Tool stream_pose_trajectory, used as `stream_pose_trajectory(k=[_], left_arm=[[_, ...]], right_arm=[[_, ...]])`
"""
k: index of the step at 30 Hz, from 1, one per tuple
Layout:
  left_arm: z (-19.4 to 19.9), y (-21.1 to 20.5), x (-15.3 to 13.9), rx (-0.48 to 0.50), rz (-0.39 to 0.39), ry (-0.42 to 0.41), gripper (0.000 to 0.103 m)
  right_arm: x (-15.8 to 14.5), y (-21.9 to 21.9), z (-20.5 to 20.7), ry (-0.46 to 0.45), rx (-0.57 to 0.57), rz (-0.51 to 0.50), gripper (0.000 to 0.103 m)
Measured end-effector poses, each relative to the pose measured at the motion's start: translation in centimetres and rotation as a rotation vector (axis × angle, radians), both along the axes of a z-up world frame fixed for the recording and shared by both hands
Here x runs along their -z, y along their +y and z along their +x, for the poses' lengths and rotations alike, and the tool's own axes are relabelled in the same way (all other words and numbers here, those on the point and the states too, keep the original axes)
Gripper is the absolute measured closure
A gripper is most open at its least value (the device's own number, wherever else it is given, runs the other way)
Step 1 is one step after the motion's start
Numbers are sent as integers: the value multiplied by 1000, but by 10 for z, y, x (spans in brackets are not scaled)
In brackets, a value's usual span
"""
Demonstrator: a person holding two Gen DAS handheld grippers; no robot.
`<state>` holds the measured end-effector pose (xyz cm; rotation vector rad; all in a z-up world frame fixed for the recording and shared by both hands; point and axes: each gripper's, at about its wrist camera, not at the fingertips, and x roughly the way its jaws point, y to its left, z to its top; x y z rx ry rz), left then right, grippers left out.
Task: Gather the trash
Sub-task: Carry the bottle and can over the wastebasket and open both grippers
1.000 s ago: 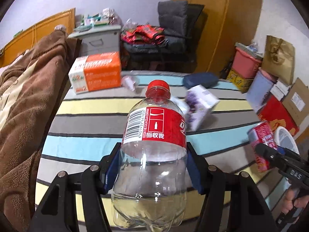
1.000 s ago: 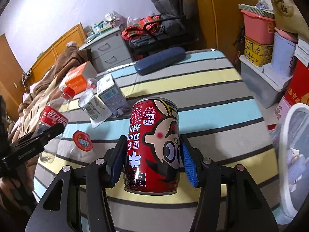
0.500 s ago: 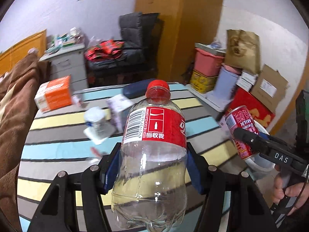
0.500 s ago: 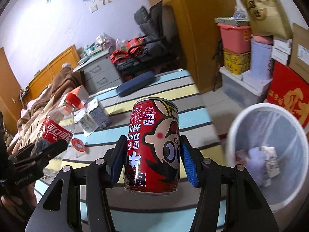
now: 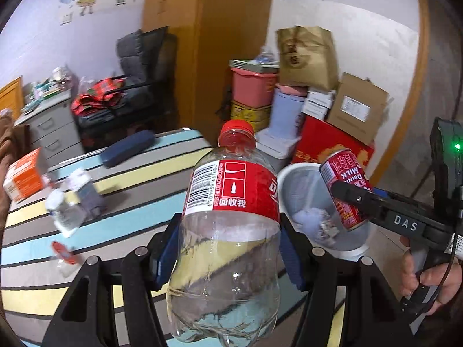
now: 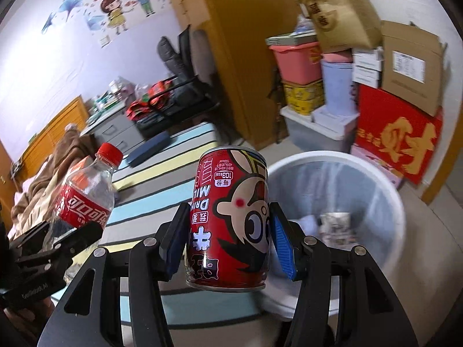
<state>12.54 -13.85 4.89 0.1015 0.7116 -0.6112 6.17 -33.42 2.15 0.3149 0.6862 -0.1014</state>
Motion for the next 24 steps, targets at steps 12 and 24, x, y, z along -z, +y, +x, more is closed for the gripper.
stream_pose_trajectory(k=[12,24], left_arm=[[-13,-87,9,154,1,41,38],[-5,-145,40,205,17,143,38]], right_arm=[[9,-54,-19,29,119,-4,48],[40,-88,-10,132,115,17,48]])
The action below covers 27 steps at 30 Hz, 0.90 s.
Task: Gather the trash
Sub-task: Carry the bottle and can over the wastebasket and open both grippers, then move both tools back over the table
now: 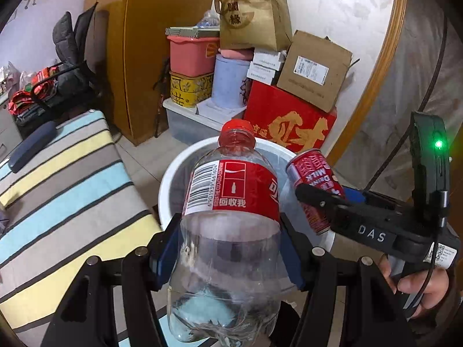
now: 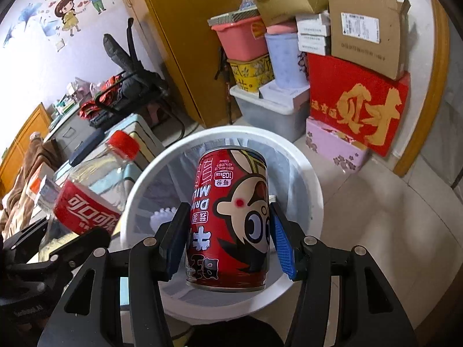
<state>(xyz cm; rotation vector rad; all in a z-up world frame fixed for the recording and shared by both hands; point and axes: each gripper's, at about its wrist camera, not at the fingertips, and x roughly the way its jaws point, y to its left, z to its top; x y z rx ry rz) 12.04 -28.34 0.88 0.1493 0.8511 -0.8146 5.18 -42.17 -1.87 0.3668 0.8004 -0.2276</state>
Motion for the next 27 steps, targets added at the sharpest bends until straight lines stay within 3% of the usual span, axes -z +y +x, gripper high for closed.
stream_pose_trajectory(k=[8,14,18,27], left_arm=[[10,-17,10,-3,20,14,38],[12,-15,11,0,4,16,30],[13,-11,12,-9,8,19,29],[7,7,2,-26,-16,7,29]], right_arm=[[10,-10,12,43,-22,-28,47],[17,-14,16,72,-7,-28,46],[14,-13,13,52,-1,-28,39],[-1,-4,7,1,12,-37,38]])
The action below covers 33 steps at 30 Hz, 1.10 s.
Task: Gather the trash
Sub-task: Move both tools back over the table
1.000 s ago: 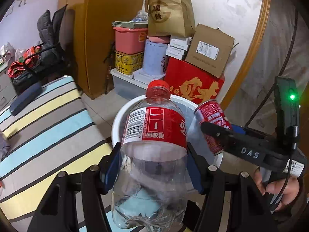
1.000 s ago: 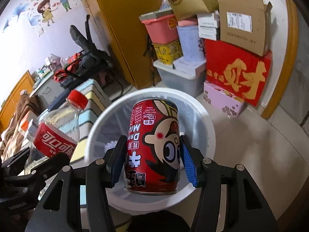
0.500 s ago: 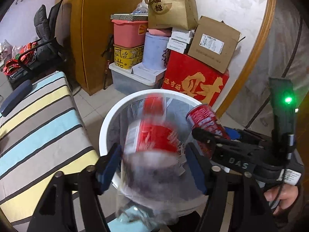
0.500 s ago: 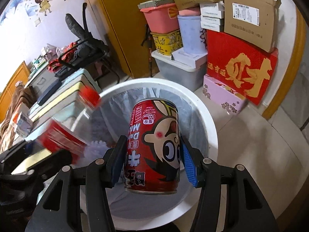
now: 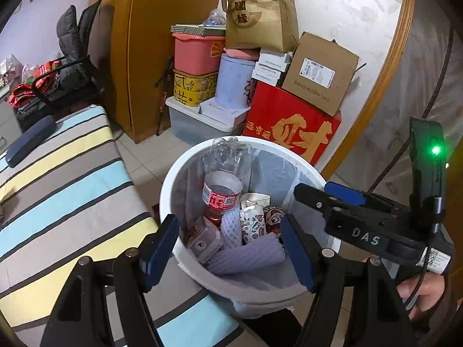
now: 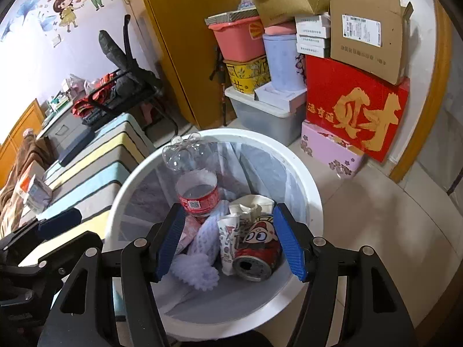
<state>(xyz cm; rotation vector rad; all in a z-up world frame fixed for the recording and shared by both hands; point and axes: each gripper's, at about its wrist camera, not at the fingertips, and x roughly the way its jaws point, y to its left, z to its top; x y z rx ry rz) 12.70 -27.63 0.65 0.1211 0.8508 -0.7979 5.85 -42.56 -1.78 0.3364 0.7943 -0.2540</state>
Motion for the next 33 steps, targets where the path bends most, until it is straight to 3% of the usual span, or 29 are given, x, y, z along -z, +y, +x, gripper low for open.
stream_pose_trajectory(k=[11,18,21,33], left_arm=[[-6,39,-15,-59,-31,-31,29],[-7,77,-22,-131,-51,-63,29],[-7,92,-24,-171,-26,-111,29],[4,167,-22,-309,-48,-116,29]], right_arm=[[-12,27,-4,-50,-29,-1,38],[-18,52,0,-79,-80,-4,38],[-21,61,1,-90,-99,-3,38],[-25,111,19,-125,-223,5,38]])
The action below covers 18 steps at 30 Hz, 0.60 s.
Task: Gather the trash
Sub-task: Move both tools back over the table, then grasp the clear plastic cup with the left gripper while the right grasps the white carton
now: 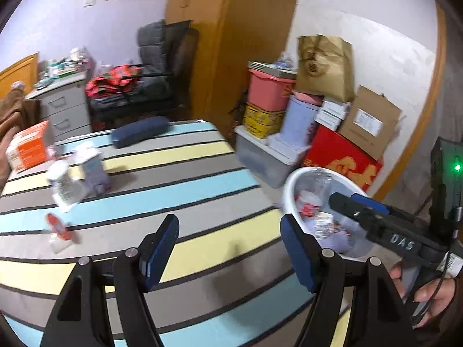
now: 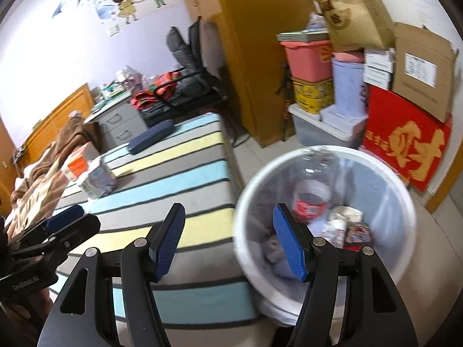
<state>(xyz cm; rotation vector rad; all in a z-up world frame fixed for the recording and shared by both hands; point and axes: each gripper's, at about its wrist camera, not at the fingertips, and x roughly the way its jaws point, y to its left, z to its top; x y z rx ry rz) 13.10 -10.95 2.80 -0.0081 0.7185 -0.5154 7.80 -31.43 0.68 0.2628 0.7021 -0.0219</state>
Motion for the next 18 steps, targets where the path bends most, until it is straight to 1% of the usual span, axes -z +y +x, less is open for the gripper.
stream_pose_trajectory(k=[5,9,14,18], left_arm=[[8,47,5,-104,3,6,29],[14,79,5,-177,10,2,29],[20,116,10,-256,14,6,29],[27,144,17,-310,13,25,28]], right_arm=[[0,25,13,-20,-76,-7,38],[0,45,26,-18,-136,-7,38],[-1,68,41,-12,-197,-23,38],[-1,85,55,-12,-252,-32,38]])
